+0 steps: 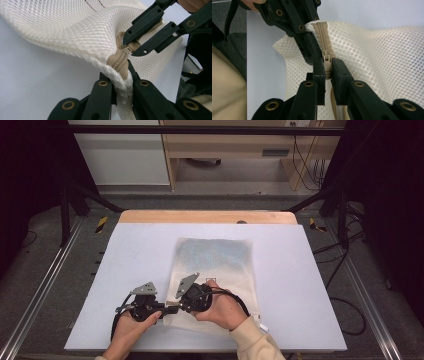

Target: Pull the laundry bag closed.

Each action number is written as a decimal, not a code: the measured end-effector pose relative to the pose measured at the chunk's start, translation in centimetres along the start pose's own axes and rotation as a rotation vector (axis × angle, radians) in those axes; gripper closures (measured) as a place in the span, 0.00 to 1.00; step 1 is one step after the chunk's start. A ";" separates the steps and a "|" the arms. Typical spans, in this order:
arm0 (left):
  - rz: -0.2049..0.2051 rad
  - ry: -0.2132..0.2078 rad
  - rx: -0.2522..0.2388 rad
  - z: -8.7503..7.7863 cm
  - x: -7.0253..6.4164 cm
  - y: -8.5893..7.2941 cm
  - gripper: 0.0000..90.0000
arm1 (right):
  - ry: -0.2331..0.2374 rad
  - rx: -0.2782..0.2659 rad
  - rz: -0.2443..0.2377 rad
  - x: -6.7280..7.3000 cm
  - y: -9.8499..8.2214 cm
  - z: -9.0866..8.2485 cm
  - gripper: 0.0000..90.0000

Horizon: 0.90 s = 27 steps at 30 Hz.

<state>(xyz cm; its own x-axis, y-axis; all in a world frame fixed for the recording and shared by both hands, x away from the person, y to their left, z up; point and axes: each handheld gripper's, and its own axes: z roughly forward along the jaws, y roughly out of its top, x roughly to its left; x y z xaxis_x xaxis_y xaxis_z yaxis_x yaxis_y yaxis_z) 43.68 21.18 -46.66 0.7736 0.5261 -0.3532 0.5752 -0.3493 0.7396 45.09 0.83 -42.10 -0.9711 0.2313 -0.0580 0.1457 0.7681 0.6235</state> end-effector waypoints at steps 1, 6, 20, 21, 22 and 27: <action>0.001 0.000 0.001 0.0 0.0 0.0 0.96 | 0.001 0.005 -0.001 0.0 0.0 0.0 0.91; 0.002 -0.001 0.000 0.1 -0.1 0.0 0.96 | -0.002 0.011 -0.006 0.0 0.0 -0.1 0.91; 0.015 0.002 0.006 0.2 -0.3 0.0 0.96 | 0.004 0.007 -0.006 0.0 -0.2 -0.1 0.91; 0.016 0.003 0.006 0.2 -0.3 0.0 0.96 | 0.003 0.006 -0.006 0.0 -0.2 -0.1 0.91; 0.017 0.004 0.006 0.2 -0.3 0.0 0.96 | 0.002 0.007 -0.005 0.0 -0.2 -0.1 0.91; 0.020 0.006 0.005 0.2 -0.3 0.0 0.96 | 0.001 0.008 -0.005 0.1 -0.2 -0.1 0.91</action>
<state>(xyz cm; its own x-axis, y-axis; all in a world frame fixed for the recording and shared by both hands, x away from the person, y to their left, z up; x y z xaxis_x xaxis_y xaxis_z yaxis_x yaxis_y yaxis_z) 43.45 20.85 -46.69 0.7833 0.5238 -0.3348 0.5611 -0.3637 0.7435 44.98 0.58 -42.13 -0.9722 0.2265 -0.0601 0.1423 0.7743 0.6166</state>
